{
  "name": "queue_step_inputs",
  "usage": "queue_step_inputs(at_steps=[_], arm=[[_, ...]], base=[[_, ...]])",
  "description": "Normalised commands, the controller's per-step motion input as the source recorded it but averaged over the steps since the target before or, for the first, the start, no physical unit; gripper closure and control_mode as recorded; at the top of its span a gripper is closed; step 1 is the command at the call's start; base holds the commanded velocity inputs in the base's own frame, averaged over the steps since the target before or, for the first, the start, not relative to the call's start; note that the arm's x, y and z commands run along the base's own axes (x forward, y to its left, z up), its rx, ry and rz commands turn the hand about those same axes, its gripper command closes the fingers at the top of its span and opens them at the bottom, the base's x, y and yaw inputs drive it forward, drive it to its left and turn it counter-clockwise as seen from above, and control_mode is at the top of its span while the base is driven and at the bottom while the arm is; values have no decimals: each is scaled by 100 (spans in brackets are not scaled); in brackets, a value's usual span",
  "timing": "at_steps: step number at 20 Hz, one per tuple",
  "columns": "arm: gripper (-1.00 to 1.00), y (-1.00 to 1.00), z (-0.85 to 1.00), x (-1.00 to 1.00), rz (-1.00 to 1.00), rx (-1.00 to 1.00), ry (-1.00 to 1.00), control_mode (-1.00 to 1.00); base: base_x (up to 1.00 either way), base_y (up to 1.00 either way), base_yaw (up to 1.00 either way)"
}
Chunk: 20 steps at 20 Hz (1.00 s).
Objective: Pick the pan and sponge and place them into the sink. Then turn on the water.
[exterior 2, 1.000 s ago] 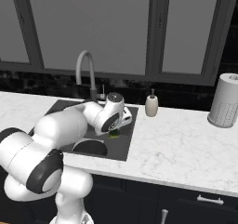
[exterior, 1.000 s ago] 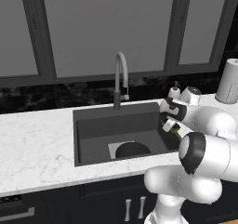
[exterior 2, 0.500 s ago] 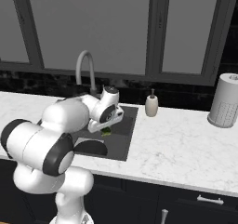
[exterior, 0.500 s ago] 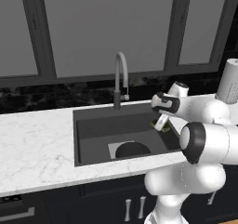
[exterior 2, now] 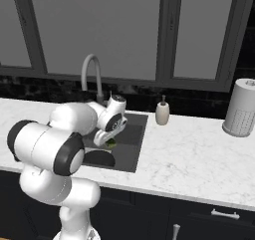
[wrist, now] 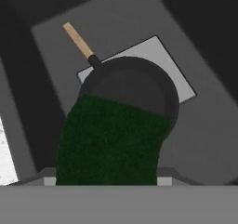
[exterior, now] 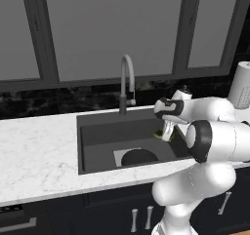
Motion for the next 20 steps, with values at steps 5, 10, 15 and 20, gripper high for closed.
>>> queue_step_inputs(at_steps=[5,10,15,20], arm=[[100,4,-36,0,13,4,0,-100],[100,3,-48,12,0,5,0,-100],[100,6,-40,30,0,0,0,-100],[100,7,-29,26,0,0,2,-100]], base=[[0,0,0],[0,0,0],[0,0,0],[0,0,0]])
